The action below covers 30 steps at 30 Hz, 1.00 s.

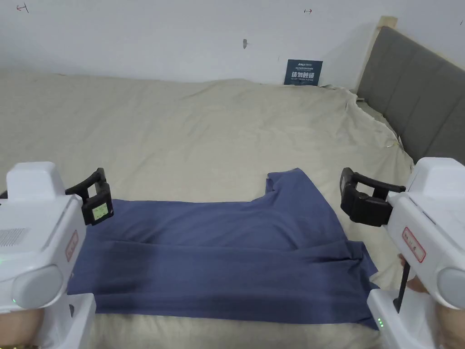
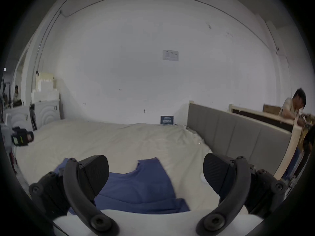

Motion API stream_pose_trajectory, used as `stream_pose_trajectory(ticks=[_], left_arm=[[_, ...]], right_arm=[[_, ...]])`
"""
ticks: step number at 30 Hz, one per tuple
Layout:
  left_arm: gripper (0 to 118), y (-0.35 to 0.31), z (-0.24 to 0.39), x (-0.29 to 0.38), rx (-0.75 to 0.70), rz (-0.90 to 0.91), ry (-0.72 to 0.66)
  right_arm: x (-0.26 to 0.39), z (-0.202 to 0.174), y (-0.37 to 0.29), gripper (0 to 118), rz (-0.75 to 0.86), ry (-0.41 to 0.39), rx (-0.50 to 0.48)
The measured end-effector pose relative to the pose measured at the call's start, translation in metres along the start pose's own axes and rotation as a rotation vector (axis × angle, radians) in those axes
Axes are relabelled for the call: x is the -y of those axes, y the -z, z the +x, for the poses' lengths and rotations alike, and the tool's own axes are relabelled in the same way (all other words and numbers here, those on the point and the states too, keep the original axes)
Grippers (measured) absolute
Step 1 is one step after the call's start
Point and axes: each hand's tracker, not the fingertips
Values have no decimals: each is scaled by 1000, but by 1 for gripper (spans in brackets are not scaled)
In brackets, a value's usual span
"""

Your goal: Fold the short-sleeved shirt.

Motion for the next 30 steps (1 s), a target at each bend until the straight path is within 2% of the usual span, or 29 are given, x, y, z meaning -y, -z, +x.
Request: stream_pose_trajectory(ticks=[1,2,3,4,5,6,7,8,13,17,20,24,25,26,27,28,29,30], left_arm=[[43,-1,2,1,15,-9,8],[43,-1,2,3,31,-9,7],[30,-2,3,5,42,-8,5],[19,-2,3,6,53,-12,5],[13,-3,4,7,59,-18,11],[8,-3,5,9,59,-19,15],[1,-4,8,11,53,-18,23],[0,-4,7,12,51,-20,26],[0,2,4,16,47,-50,-24],[0,14,1,14,44,-65,-5],[0,35,-5,8,38,-85,-10],[0,83,-20,-2,31,-162,-86],[6,98,-25,-5,34,-197,-100],[18,114,-30,-7,34,-218,-119],[37,127,-33,-8,18,-238,-126],[73,144,-37,-10,5,-267,-138],[98,162,-41,-12,-14,-308,-142],[110,180,-45,-13,-18,-357,-144]], right_arm=[[3,-1,0,102,5,12,-4],[7,-3,-1,102,7,18,-6],[9,-4,-2,95,12,28,-4],[11,-5,-2,80,11,34,-4],[11,-8,-4,62,10,38,-4],[12,-12,-7,39,11,43,1],[13,-13,-7,5,12,51,14],[14,-14,-7,0,15,60,23],[16,-23,-5,0,-6,44,12],[18,-21,6,0,-25,54,1],[14,-27,11,0,-34,45,0],[13,-29,26,0,-52,43,-6],[12,-30,30,0,-57,40,-4],[12,-29,36,0,-64,35,-7],[12,-29,40,0,-68,33,-8],[13,-30,46,0,-74,32,-7],[14,-30,52,0,-82,31,-7],[15,-30,57,0,-88,31,-3]])
